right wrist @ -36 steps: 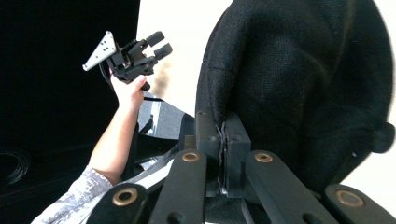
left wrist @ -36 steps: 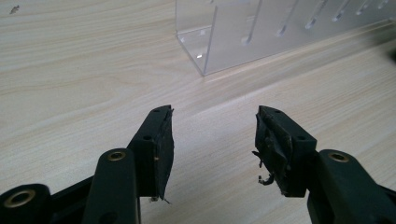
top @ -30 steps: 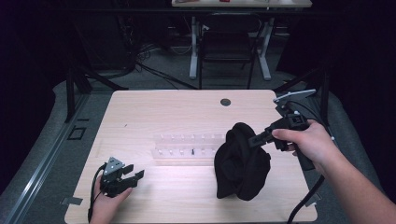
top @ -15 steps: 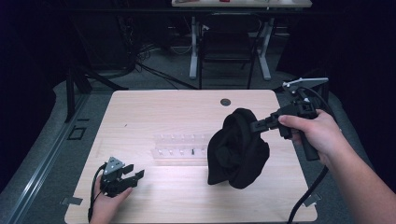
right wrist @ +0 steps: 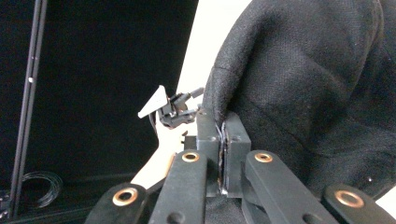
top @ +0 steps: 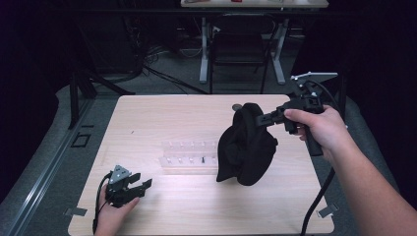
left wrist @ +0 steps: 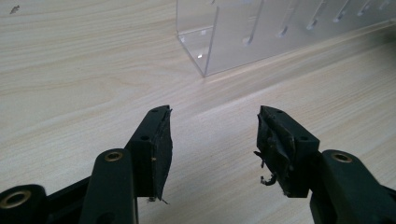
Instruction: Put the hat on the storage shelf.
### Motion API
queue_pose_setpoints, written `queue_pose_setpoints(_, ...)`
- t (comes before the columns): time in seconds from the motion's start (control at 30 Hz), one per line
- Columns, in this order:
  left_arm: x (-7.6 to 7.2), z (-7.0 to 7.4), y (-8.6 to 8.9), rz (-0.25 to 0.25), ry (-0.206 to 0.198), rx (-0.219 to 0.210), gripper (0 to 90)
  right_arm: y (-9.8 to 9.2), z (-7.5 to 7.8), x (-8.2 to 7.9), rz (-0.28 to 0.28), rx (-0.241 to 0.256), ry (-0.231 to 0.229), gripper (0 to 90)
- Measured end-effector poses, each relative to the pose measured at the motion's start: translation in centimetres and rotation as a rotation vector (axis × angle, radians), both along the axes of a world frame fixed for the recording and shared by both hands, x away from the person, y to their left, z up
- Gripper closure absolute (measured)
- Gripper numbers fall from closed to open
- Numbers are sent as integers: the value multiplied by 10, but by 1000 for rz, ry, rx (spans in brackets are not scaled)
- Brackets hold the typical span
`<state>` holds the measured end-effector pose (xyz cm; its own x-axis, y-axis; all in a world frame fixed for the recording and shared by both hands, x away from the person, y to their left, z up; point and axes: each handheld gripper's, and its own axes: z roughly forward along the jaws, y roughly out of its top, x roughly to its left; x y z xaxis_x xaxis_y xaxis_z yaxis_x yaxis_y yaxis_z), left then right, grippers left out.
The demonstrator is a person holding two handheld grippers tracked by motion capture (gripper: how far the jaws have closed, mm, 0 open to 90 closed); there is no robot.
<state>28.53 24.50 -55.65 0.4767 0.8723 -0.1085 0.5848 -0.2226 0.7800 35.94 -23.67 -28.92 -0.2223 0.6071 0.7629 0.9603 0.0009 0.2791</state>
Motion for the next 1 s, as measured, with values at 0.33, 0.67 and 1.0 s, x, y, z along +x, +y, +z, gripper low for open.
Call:
queue_pose_setpoints(0.33, 0, 0, 0, -3, -1, -2, 453, 16, 0, 16, -5, 8, -13, 885)
queue_pose_setpoints(0.67, 0, 0, 0, -4, 0, 1, 453, 30, -2, 33, -7, 16, -21, 885)
queue_pose_setpoints(1.0, 0, 0, 0, -6, -3, -2, 453, 38, -7, 48, -31, 15, -25, 885)
